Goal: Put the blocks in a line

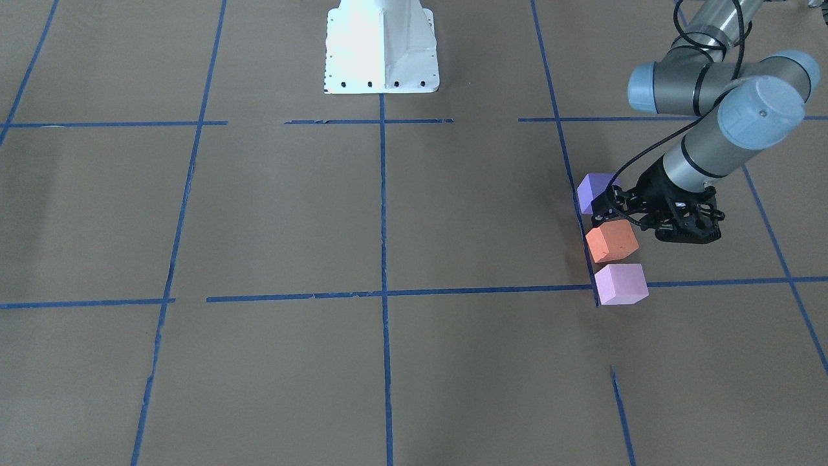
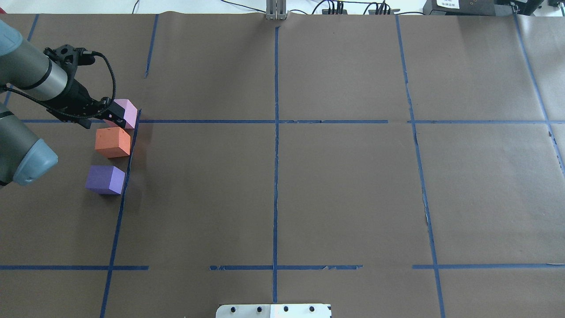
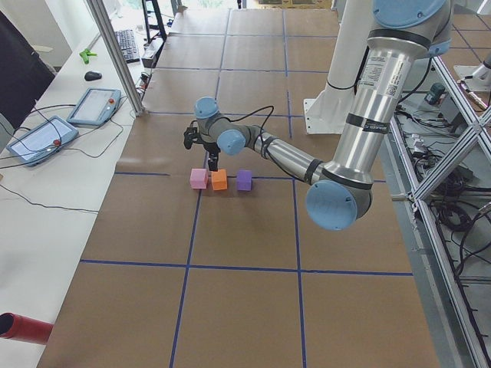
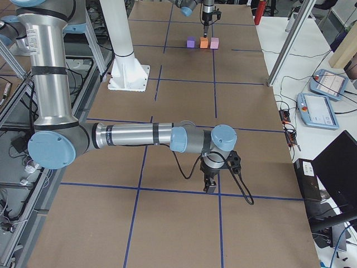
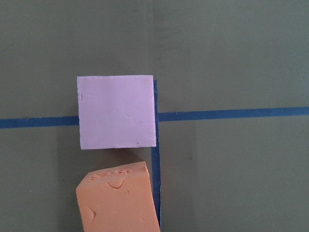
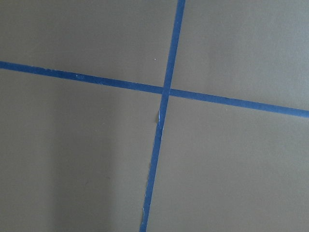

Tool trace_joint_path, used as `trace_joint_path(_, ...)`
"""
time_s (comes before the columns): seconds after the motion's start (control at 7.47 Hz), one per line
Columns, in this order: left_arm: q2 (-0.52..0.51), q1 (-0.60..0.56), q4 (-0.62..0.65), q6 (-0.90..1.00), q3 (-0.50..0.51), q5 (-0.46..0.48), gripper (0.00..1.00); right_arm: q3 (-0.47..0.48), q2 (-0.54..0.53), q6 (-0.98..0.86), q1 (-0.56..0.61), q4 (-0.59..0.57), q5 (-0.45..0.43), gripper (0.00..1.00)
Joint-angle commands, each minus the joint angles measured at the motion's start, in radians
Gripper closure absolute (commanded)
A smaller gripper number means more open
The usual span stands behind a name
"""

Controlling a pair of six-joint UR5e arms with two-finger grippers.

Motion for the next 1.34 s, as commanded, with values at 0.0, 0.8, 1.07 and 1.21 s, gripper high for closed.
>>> trace_joint_path(0.0,0.021,-0.065,-0.004,0.014,-0.004,0.0,0.0,0.0,0.0,0.0,0.0,0.0,0.0,0.0)
trace_joint_path(0.8,0.189,-0.413,-0.011,0.55,0.067,0.082,0.0,0.0,0.0,0.0,0.0,0.0,0.0,0.0)
trace_joint_path(1.07,0.219,-0.527,-0.014,0.694,0.133,0.074,0.0,0.0,0.0,0.0,0.0,0.0,0.0,0.0)
trace_joint_path(1.21,0.262,-0.562,-0.093,0.706,0.144,0.073,0.0,0.0,0.0,0.0,0.0,0.0,0.0,0.0)
